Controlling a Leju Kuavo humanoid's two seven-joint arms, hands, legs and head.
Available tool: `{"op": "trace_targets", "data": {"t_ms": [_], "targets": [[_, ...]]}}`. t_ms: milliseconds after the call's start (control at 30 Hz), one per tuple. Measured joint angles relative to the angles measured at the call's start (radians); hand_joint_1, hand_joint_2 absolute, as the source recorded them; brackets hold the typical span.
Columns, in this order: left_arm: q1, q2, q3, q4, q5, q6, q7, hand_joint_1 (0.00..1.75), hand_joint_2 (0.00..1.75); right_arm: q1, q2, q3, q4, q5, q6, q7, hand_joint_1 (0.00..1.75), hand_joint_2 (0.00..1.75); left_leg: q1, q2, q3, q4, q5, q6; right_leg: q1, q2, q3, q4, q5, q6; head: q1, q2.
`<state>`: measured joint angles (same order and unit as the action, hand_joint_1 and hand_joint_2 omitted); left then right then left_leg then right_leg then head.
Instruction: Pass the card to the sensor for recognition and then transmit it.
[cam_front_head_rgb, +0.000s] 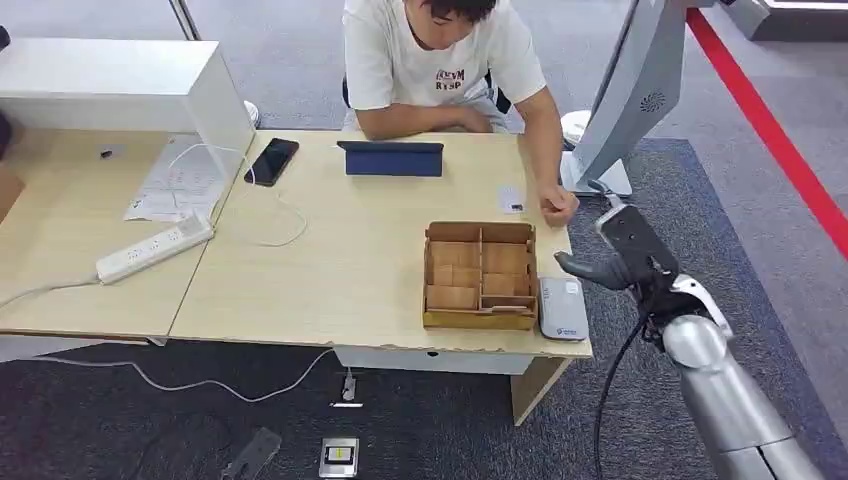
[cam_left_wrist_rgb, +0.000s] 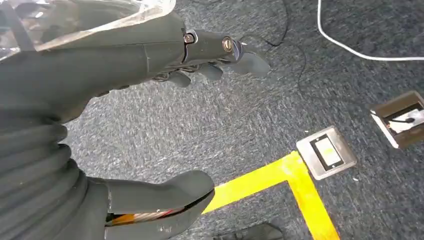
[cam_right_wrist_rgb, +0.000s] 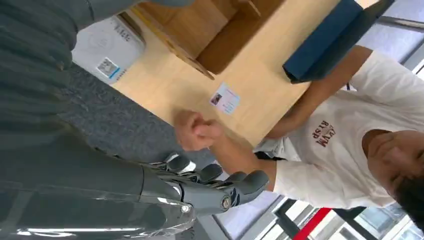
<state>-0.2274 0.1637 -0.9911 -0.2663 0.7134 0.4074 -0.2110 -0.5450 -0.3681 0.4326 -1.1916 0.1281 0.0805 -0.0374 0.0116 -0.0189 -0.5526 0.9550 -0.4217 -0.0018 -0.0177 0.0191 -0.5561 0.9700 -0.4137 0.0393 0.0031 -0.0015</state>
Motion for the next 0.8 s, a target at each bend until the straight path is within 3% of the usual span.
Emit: {"op": "trace_targets", "data": {"t_ms": [200,600,800], "targets": [[-0.002,0.000,0.000,0.000,-0.007,-0.001,-0.001,0.00,1.75,0.080,-0.023,0.007,-0.130,0.066,0.022,0.002,0.00,1.75,0.000,0.000,0.000,0.000,0.000,0.000,0.000,0.000,0.000,0.000,0.000,0.000,0.000,0.000],[-0.013,0.001,0.000,0.000,-0.023,-0.003,-0.001,0.00,1.75,0.166,-0.040,0.080,-0.274,0.421,-0.033,-0.024,0.00,1.75,0.000,0.000,0.000,0.000,0.000,0.000,0.000,0.000,0.000,0.000,0.000,0.000,0.000,0.000],[-0.014,0.001,0.000,0.000,-0.024,-0.003,-0.001,0.00,1.75,0.168,-0.040,0.085,-0.276,0.433,-0.035,-0.027,0.00,1.75,0.000,0.000,0.000,0.000,0.000,0.000,0.000,0.000,0.000,0.000,0.000,0.000,0.000,0.000]]}}
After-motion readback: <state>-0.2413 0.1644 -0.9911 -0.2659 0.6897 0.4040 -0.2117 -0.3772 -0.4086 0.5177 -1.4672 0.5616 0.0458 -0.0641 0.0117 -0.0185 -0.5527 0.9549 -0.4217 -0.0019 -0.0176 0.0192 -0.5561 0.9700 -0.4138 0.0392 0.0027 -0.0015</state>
